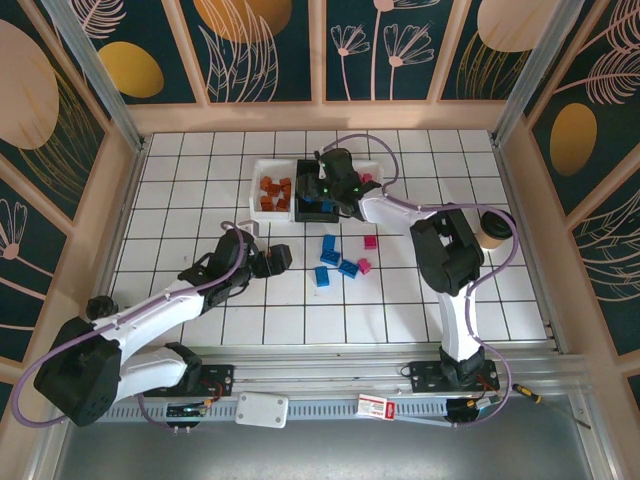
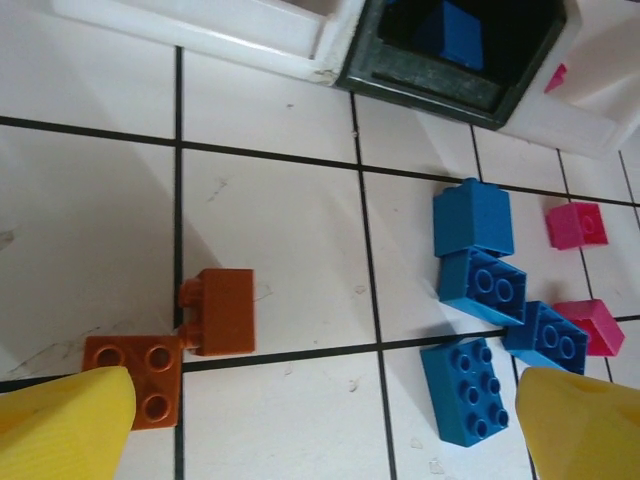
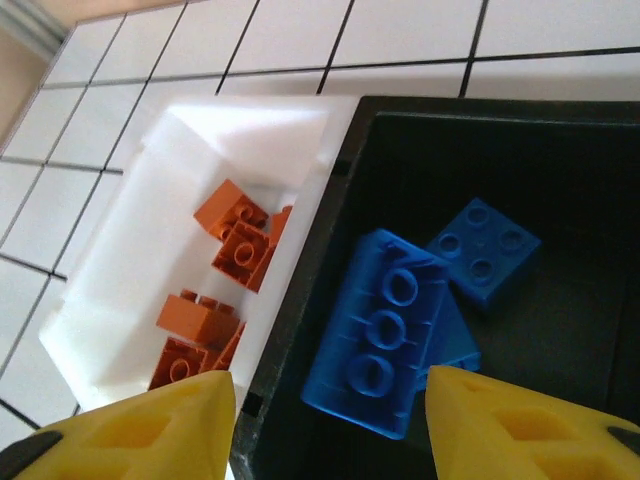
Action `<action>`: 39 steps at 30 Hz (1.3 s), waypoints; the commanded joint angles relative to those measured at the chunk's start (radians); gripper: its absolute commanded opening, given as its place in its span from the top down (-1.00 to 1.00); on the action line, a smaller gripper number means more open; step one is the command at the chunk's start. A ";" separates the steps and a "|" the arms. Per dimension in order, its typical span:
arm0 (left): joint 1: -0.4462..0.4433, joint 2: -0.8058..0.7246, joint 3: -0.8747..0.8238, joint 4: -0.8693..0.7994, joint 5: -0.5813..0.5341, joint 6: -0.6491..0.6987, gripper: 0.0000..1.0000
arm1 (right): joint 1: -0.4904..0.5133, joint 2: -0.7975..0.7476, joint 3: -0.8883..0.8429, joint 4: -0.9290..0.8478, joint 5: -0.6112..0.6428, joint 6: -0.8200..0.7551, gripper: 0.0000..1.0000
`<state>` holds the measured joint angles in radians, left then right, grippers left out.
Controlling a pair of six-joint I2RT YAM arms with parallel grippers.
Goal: Sort the legos into containers by color
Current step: Place the lego in the container, then pick up the lego from the center of the table.
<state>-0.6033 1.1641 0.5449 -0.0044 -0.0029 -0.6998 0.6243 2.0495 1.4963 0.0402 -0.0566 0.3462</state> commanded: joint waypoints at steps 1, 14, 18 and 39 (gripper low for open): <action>-0.047 0.023 0.043 -0.010 0.019 0.020 -0.94 | 0.005 -0.104 -0.060 0.034 0.019 0.009 -0.11; -0.301 0.386 0.215 0.029 -0.111 0.013 -0.76 | 0.000 -0.567 -0.620 0.159 0.111 0.058 -0.15; -0.345 0.474 0.286 -0.012 -0.195 0.037 -0.71 | -0.004 -0.694 -0.726 0.149 0.135 0.070 -0.16; -0.359 0.562 0.291 -0.044 -0.310 0.031 0.51 | -0.009 -0.920 -0.901 0.129 0.159 0.116 -0.18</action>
<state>-0.9642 1.7596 0.8642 -0.0486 -0.3191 -0.6628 0.6205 1.1591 0.6182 0.1604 0.0746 0.4404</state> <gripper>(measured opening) 0.269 0.589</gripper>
